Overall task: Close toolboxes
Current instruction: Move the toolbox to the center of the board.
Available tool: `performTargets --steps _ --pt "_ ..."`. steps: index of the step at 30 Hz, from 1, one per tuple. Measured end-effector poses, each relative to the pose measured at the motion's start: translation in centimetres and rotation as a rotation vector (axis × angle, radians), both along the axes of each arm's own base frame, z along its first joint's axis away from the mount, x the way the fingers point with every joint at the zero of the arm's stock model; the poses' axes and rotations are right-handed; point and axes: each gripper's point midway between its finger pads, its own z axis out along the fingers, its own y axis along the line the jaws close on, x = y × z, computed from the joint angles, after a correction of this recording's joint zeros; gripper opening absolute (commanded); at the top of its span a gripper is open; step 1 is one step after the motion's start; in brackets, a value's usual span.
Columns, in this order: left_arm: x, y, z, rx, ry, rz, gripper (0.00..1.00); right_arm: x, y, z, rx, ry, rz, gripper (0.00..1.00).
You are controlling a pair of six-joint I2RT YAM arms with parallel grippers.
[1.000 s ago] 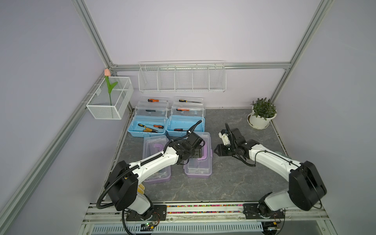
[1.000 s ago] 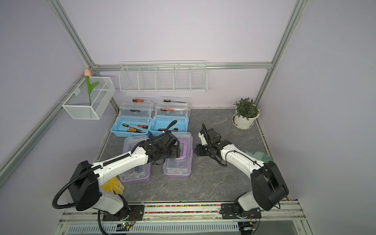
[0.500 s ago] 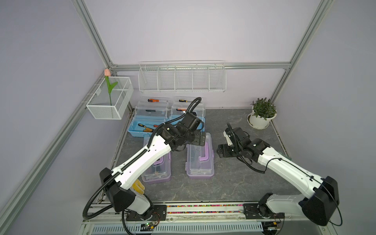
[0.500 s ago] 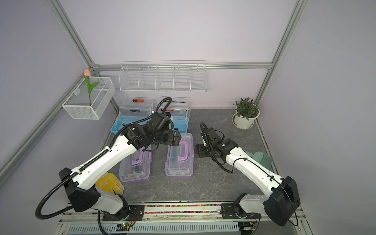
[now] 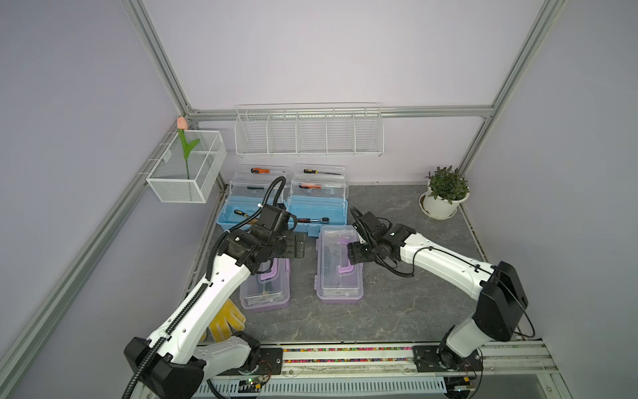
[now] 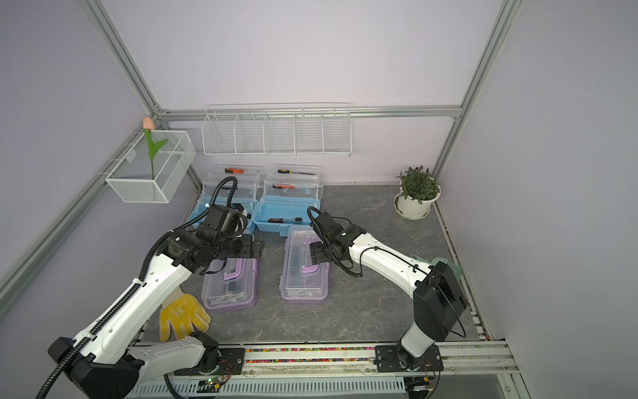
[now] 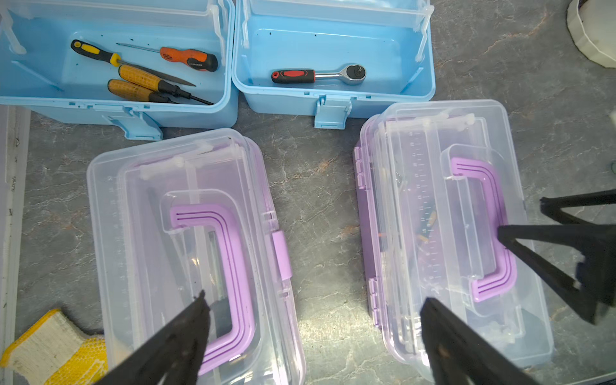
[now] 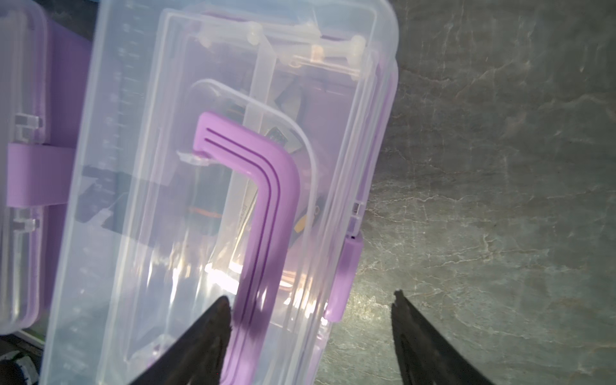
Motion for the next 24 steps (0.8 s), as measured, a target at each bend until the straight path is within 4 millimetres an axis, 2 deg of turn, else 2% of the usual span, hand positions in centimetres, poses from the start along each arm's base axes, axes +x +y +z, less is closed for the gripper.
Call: performTargets --steps 8,12,18,24 --pt "-0.4 0.7 0.9 -0.021 -0.040 0.006 1.00 0.2 0.5 0.0 -0.018 0.002 0.012 0.58" --pt "-0.4 0.8 0.2 -0.016 -0.034 0.006 1.00 0.2 0.1 -0.1 -0.040 0.002 0.013 0.52" --pt "-0.4 0.9 -0.3 -0.010 -0.025 0.011 1.00 0.1 -0.3 -0.2 -0.063 0.005 0.019 0.57" --pt "-0.3 1.0 -0.2 -0.009 -0.030 0.015 1.00 0.3 -0.2 -0.4 -0.069 0.009 0.016 0.51"
